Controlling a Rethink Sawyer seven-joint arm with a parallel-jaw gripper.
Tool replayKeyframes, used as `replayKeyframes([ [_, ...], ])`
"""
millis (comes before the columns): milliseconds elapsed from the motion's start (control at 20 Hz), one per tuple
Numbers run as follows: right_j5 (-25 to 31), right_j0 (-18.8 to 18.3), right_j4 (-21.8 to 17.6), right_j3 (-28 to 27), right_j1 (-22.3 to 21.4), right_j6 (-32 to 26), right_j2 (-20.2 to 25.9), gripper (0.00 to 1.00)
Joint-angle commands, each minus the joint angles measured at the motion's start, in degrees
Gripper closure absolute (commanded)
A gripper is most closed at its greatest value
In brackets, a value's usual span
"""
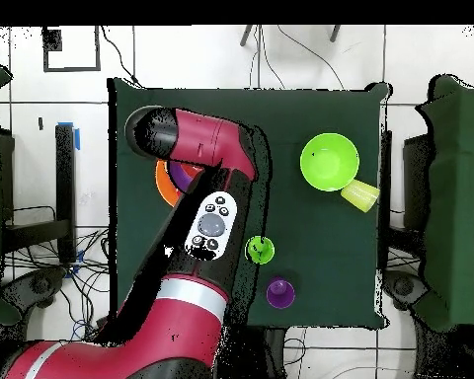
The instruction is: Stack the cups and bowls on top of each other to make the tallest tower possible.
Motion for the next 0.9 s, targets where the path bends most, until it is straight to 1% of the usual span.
replayKeyframes([
  [50,1.66,1.17,1.46,1.27,1.11,10.97,2.98,1.0],
  [300,1.91,1.27,1.68,1.18,1.32,10.63,2.63,1.0],
  [350,2.18,1.27,2.02,1.28,1.31,10.59,2.64,0.0],
  [700,2.57,2.1,2.75,0.56,1.93,12.0,1.63,0.0],
  [900,3.05,2.61,3.5,0.93,1.44,12.31,1.49,0.0],
])
